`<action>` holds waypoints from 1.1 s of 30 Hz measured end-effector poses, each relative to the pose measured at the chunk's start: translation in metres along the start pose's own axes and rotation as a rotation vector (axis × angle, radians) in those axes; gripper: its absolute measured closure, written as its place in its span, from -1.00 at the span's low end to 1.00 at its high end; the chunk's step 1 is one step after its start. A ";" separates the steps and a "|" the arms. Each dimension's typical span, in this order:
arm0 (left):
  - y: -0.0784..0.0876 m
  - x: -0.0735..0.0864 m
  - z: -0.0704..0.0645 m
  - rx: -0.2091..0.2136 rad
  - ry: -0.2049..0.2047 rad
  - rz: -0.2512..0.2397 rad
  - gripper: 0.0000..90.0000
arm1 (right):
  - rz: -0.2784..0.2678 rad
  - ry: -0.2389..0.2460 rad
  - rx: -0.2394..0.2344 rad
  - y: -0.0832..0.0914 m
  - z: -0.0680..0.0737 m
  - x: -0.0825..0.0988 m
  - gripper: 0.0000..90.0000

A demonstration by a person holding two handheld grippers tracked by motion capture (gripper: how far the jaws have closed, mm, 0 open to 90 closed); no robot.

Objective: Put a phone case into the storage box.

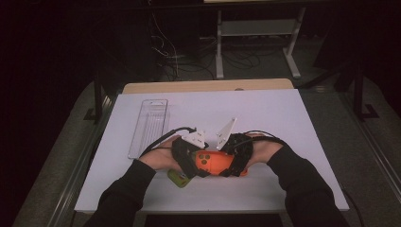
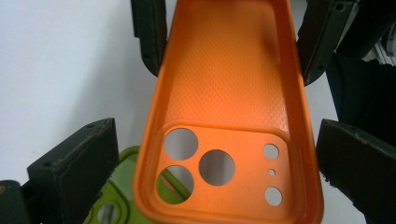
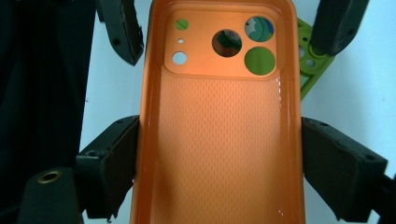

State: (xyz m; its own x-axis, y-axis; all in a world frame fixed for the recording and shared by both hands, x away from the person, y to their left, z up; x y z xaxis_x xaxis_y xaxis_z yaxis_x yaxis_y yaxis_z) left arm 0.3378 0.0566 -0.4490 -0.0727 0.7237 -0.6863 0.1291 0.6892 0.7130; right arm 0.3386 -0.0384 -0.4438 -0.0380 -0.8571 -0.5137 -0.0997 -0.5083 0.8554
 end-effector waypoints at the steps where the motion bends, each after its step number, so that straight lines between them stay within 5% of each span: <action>1: -0.001 0.000 -0.001 0.004 0.001 0.004 -1.00 | -0.003 0.000 0.001 0.000 0.000 0.000 -0.67; 9: -0.009 0.004 -0.003 0.015 0.010 0.038 -0.98 | -0.011 0.003 0.003 0.002 0.000 -0.002 -0.67; 16: -0.010 0.005 -0.001 -0.001 -0.031 0.067 -0.88 | -0.007 0.006 -0.002 0.000 0.001 -0.003 -0.67; 33: -0.010 0.004 -0.004 0.008 -0.050 0.075 -0.64 | -0.012 0.000 -0.024 -0.001 0.002 -0.002 -0.67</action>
State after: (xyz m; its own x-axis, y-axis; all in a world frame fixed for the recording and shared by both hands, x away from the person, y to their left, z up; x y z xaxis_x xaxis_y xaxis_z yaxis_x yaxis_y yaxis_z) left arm 0.3327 0.0524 -0.4585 -0.0129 0.7700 -0.6379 0.1403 0.6330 0.7613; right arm 0.3372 -0.0366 -0.4435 -0.0369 -0.8510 -0.5238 -0.0762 -0.5202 0.8506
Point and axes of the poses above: each handheld gripper's, and its own axes: y roughly backward along the jaws, x roughly out of its underside, z roughly to its left, the point moved 8 cm from there along -y, roughly forward along the jaws, and after that the axes turned 6 degrees about x, right-handed, at the moved point
